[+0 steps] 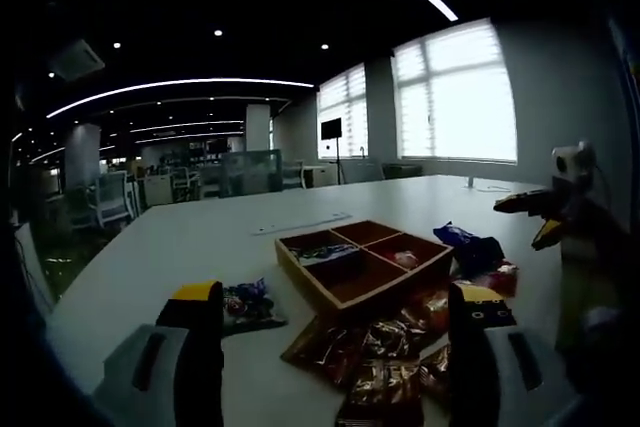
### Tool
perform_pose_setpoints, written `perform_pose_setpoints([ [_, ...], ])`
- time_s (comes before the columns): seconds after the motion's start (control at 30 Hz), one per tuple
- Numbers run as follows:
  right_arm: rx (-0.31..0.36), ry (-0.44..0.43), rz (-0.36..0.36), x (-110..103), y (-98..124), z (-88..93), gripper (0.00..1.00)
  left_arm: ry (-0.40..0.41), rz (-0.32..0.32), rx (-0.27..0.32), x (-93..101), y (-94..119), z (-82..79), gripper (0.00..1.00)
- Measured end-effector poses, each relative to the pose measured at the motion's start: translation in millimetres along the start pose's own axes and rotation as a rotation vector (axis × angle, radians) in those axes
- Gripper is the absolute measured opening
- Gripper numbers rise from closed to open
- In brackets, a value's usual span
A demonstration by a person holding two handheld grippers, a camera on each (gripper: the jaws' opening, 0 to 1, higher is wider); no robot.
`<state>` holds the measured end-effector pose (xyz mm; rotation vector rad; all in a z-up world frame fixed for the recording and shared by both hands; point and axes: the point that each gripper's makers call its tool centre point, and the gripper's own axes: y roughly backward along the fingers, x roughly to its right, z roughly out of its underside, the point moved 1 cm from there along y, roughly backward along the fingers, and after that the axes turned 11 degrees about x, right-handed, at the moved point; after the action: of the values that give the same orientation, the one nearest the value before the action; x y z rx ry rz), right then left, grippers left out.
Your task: Pick up the scattered marshmallows, QQ candies, Oreo cookies, and mixed nuts on the table and sort them into separate containers
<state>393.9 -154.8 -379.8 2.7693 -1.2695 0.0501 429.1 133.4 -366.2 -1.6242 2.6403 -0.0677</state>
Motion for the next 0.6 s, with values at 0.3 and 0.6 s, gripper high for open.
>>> perform_pose_setpoints([
  [0.3, -0.004, 0.0, 0.002, -0.1, 1.5, 1.1, 0.82, -0.002, -0.047, -0.02, -17.8, 3.2, 6.2, 0.95],
  [0.6, -0.007, 0.003, 0.002, -0.7, 1.3, 1.5, 0.82, 0.0, -0.063, -0.031, -24.1, 3.6, 10.6, 0.94],
])
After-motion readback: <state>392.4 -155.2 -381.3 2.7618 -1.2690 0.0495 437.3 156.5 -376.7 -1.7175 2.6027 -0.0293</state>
